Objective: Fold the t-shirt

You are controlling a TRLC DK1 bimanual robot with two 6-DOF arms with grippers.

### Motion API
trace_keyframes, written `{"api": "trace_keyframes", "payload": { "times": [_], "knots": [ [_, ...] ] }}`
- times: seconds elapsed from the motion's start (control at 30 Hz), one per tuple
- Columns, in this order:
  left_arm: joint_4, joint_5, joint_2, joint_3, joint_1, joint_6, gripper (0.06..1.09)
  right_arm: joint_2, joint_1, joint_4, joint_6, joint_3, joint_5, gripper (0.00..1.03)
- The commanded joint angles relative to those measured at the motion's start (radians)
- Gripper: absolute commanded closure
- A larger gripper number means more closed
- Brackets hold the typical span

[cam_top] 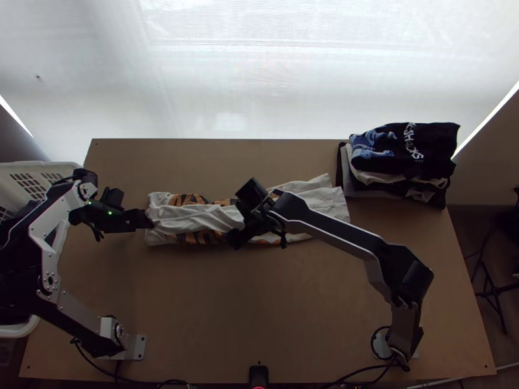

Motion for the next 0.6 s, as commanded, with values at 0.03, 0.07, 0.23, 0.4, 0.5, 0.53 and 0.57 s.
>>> {"api": "trace_keyframes", "payload": {
  "times": [0.03,0.07,0.23,0.4,0.5,0.53,0.57],
  "knots": [
    [0.052,0.018,0.023,-0.014,0.009,0.015,0.1,0.106,0.018,0.02,-0.012,0.086,0.001,0.05],
    [0.05,0.018,0.022,-0.014,0.009,0.015,0.1,0.109,0.017,0.021,-0.015,0.098,0.002,0.05],
    [0.029,0.019,-0.006,-0.011,0.012,0.026,0.1,0.109,0.005,0.023,-0.015,0.155,0.002,0.05],
    [0.0,0.024,-0.027,0.012,0.024,0.03,0.1,0.12,-0.005,0.023,-0.014,0.195,0.002,0.05],
    [-0.014,0.044,-0.023,0.029,0.027,0.026,0.1,0.152,-0.006,0.023,-0.02,0.207,0.002,0.05],
    [-0.017,0.051,-0.02,0.033,0.026,0.023,0.1,0.161,-0.006,0.023,-0.021,0.21,0.004,0.05],
    [-0.019,0.068,-0.017,0.038,0.026,0.021,0.1,0.17,-0.006,0.024,-0.021,0.213,0.004,0.05]
  ]
}}
